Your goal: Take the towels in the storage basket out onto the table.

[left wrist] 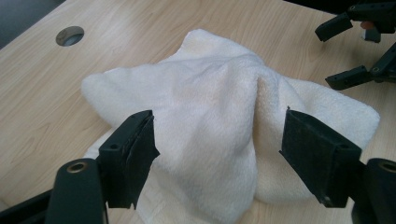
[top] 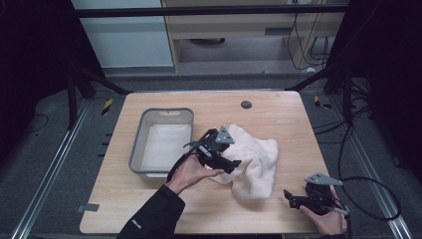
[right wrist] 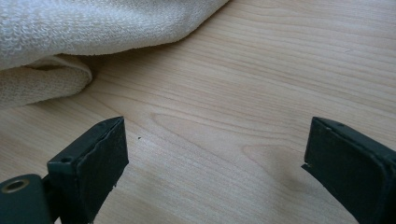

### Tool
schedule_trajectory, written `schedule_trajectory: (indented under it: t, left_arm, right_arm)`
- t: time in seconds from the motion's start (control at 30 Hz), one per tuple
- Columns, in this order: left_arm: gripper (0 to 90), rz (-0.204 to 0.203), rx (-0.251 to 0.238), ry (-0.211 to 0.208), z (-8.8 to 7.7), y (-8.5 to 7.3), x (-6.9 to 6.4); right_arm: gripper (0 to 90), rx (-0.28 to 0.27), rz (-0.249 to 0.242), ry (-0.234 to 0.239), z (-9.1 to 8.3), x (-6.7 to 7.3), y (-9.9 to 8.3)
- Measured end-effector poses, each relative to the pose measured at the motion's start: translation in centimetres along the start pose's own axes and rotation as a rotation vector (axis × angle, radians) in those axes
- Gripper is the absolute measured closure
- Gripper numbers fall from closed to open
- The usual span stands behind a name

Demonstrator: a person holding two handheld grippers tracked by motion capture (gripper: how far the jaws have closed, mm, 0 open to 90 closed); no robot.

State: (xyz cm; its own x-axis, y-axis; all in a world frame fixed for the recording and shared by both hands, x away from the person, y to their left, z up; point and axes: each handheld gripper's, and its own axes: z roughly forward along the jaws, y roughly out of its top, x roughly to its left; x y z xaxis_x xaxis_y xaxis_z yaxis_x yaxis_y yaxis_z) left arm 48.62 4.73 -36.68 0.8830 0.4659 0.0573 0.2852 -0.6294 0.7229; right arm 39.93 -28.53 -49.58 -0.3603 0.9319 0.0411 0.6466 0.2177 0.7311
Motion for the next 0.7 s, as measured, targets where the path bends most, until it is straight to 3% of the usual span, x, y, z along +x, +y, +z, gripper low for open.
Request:
schedule_trajectory:
  t: [0.7]
  left_arm:
    - [24.6,-0.143,-0.1,0.105,-6.0,-8.1,1.3]
  right_arm:
    - [5.6,-0.004,0.004,-0.008,0.0,0.1,-0.2]
